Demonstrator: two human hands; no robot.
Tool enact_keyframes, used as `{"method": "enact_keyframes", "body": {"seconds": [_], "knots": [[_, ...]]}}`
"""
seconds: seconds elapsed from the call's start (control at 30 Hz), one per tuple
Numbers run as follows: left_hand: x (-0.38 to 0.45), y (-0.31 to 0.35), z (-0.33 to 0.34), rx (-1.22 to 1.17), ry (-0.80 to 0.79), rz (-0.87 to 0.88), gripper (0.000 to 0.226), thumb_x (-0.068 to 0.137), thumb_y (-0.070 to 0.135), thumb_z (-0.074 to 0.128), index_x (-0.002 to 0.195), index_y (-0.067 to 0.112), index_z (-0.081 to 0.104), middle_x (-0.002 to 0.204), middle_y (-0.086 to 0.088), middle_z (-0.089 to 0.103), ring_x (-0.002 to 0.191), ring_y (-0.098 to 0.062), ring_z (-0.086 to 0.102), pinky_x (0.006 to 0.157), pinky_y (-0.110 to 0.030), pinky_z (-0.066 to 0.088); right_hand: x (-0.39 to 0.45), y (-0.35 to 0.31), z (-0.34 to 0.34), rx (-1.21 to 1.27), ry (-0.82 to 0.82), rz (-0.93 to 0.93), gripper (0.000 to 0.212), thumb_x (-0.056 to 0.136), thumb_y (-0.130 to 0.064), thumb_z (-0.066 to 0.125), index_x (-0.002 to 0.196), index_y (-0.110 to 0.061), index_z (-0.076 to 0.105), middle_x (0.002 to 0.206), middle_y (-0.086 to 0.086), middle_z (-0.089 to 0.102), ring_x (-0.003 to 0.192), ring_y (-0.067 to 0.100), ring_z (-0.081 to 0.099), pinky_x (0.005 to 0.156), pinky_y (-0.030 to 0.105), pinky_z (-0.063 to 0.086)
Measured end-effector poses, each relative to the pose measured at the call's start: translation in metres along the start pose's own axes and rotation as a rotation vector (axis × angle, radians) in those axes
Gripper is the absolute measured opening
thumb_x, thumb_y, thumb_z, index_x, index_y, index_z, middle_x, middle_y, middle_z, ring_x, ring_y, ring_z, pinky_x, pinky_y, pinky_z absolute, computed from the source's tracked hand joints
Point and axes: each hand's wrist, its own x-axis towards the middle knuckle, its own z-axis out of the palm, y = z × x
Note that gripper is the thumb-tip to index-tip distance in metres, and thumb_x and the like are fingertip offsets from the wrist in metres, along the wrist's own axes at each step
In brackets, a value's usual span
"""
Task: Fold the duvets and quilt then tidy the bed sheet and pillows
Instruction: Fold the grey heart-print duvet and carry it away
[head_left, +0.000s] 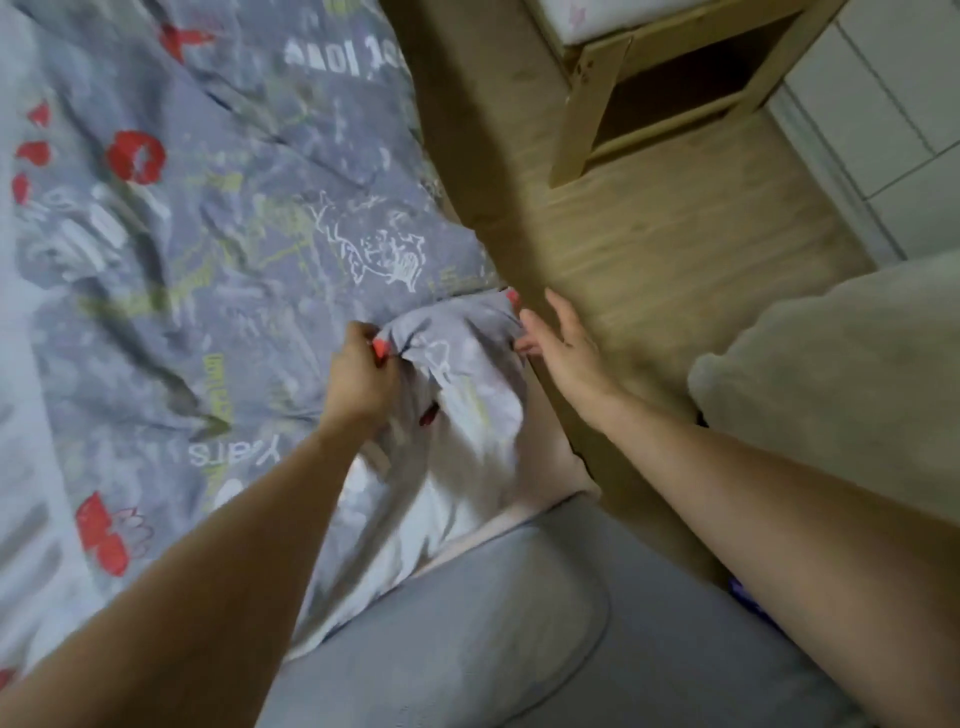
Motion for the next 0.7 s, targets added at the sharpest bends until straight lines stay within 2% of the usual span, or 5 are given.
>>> {"method": "enact_keyframes", "body": {"seconds": [0.1,0.23,0.43,0.57,0.7], "knots": [[0.02,0.006,-0.039,0.059,0.068,0.014,0.006,0.093,0.006,0.048,0.09,0.001,0.049,0.094,-0.029,0.059,0.09,-0.041,0.055,0.064,-0.033,0.027,-0.012,-0.03,0.008,-0.05,-0.244,-0.056,0.106,0.077,-0.04,0.076,0.153,-0.028,0.004,0.153,-0.011,0.026,0.14,0.003,0.021,0.112,0.021,0.02],[0.019,0.011,-0.055,0.027,0.085,0.064,0.026,0.092,0.006,0.049,0.067,0.011,0.045,0.065,-0.006,0.05,0.073,-0.027,0.049,0.06,-0.029,0.023,-0.044,-0.041,0.06,-0.069,-0.256,-0.119,0.139,0.063,-0.03,0.089,0.15,-0.019,-0.019,0.155,-0.011,-0.016,0.142,0.0,-0.011,0.109,0.006,0.004],[-0.007,0.015,-0.078,-0.012,-0.103,0.377,0.025,0.095,0.008,0.053,0.076,0.023,0.047,0.065,0.012,0.05,0.062,0.0,0.047,0.057,-0.009,0.033,-0.031,-0.069,0.083,-0.064,0.334,-0.176,0.083,0.074,-0.007,0.071,0.146,-0.015,0.029,0.142,0.013,0.042,0.12,0.029,0.049,0.084,0.014,0.034],[-0.021,0.026,-0.102,0.007,-0.176,0.4,0.014,0.092,0.01,0.054,0.103,0.017,0.058,0.096,0.001,0.065,0.094,-0.017,0.061,0.074,-0.021,0.039,-0.035,-0.106,0.065,-0.309,0.291,-0.336,0.067,0.074,-0.001,0.062,0.137,-0.016,0.046,0.132,0.014,0.05,0.116,0.033,0.052,0.092,0.035,0.044],[-0.073,0.039,-0.114,0.094,-0.244,0.401,0.102,0.058,0.063,0.071,0.143,0.02,0.034,0.138,0.0,0.047,0.13,-0.019,0.043,0.101,-0.031,0.038,-0.072,-0.151,0.059,-0.406,0.332,-0.432,0.031,0.074,0.002,0.052,0.102,-0.007,0.062,0.101,0.015,0.066,0.097,0.037,0.058,0.073,0.036,0.045]]}}
